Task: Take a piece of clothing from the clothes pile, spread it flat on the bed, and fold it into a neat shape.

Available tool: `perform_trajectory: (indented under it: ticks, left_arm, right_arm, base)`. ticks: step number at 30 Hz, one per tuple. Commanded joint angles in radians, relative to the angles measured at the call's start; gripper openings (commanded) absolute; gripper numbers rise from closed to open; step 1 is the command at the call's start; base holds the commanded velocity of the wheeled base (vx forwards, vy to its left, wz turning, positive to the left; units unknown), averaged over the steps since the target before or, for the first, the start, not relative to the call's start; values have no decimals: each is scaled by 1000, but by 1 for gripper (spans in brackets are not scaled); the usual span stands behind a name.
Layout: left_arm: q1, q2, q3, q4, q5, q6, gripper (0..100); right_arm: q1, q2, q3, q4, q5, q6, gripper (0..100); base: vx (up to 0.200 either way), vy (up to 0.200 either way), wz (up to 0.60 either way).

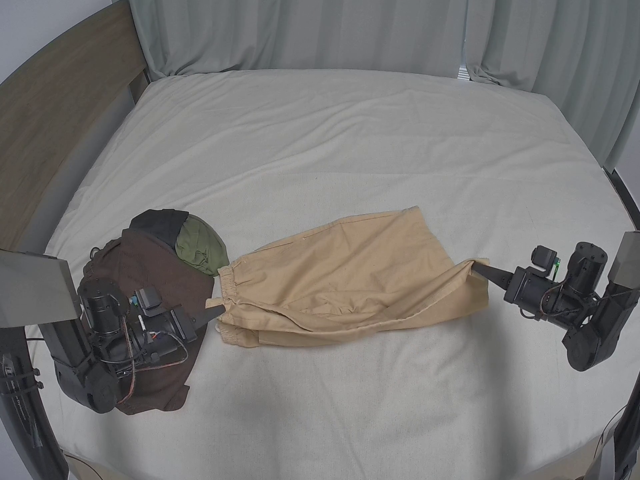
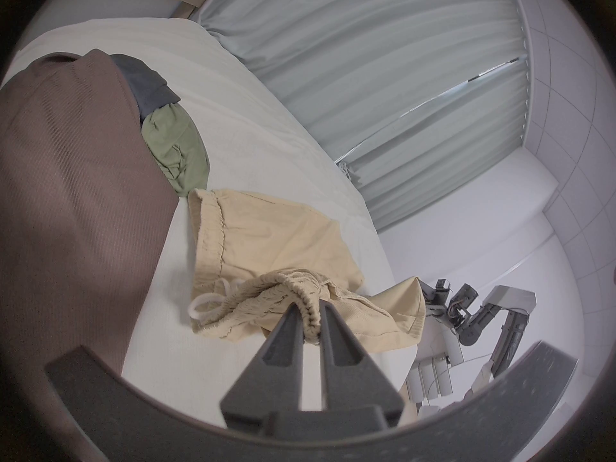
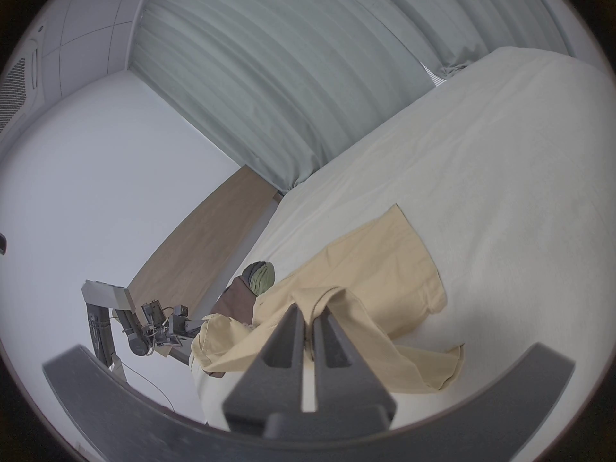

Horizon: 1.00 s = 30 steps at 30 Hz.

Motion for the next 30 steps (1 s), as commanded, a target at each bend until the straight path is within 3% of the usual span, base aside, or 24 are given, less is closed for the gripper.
perform_trajectory:
  ticks: [1,30]
  left_arm:
    - [0,0,-27,0,21,-22,0]
    - [5,8,-121,0,143,-118,0]
  right_arm:
    - [-3,6,-43,2,1,6,0]
    - [2,23,-381,267,1,18,0]
  base:
    - [0,0,0]
    - [0,0,0]
